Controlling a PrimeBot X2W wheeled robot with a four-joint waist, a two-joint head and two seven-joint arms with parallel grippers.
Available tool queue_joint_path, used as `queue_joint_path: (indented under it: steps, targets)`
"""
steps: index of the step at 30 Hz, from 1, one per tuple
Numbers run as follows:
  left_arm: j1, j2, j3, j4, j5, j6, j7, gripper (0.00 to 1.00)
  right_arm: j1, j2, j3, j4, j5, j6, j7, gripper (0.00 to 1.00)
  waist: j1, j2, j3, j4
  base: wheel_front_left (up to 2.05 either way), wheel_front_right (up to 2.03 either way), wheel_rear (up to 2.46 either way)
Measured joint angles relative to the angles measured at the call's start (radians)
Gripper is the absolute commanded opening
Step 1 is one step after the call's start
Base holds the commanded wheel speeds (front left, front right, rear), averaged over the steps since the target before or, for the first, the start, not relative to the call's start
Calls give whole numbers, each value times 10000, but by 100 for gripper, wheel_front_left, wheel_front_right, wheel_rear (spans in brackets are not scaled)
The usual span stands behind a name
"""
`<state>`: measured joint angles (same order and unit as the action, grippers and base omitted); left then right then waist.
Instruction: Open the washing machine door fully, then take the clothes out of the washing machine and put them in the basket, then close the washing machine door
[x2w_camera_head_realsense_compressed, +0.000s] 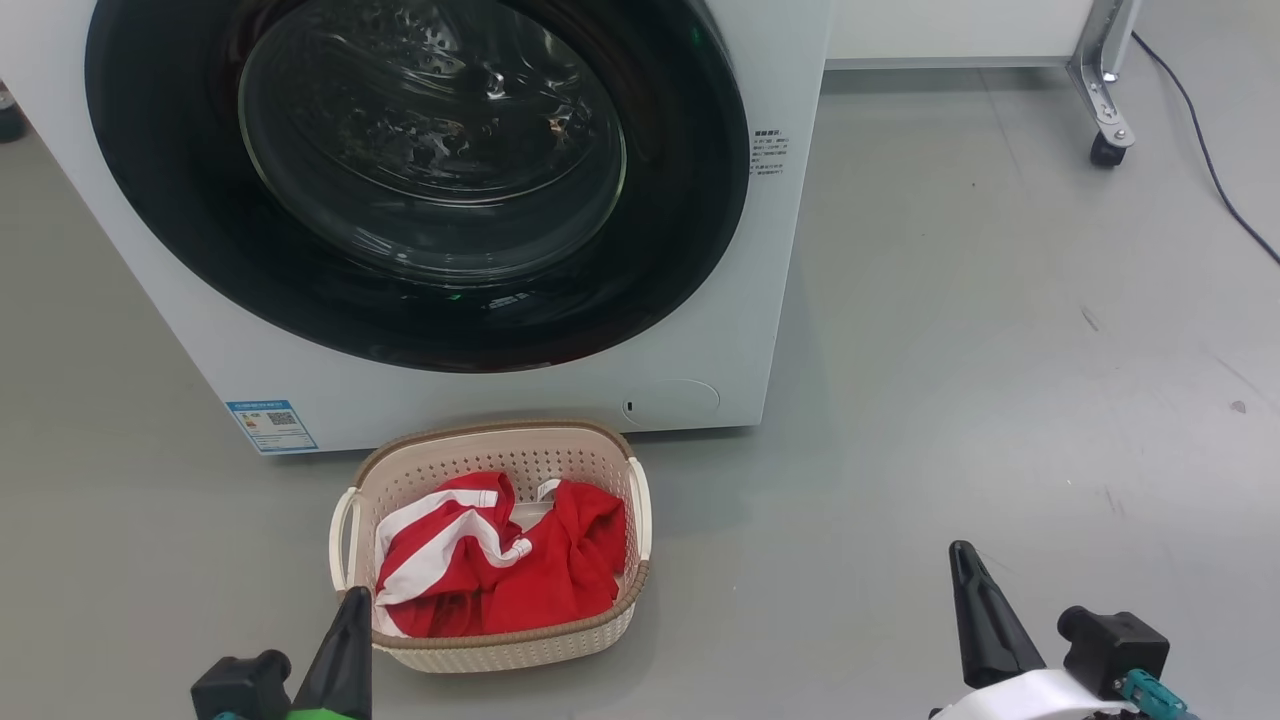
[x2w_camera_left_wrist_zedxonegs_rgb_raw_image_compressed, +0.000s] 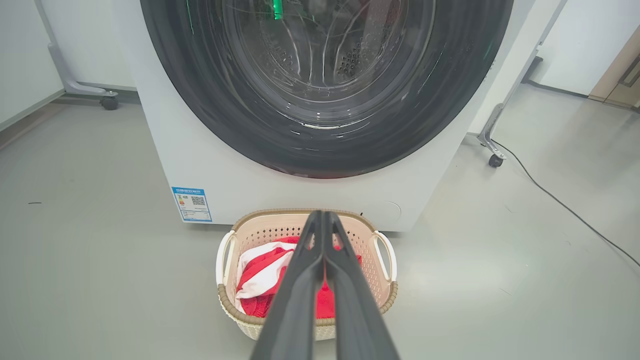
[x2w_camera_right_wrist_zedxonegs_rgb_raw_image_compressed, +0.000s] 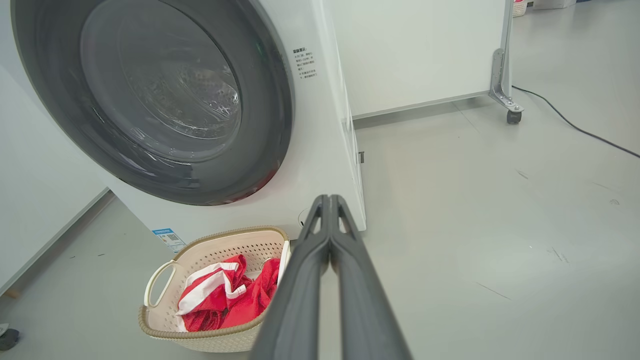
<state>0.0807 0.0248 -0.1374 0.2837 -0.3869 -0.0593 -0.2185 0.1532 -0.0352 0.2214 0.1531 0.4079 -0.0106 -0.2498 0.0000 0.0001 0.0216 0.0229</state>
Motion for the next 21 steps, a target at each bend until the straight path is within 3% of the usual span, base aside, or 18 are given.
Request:
queue_joint_path:
  steps: [21]
  targets:
    - [-156, 2, 441, -27, -2984, -169, 788, 0, -229, -157, -685, -48, 3185, 92, 690, 0, 0, 0, -36, -41, 0, 0, 0]
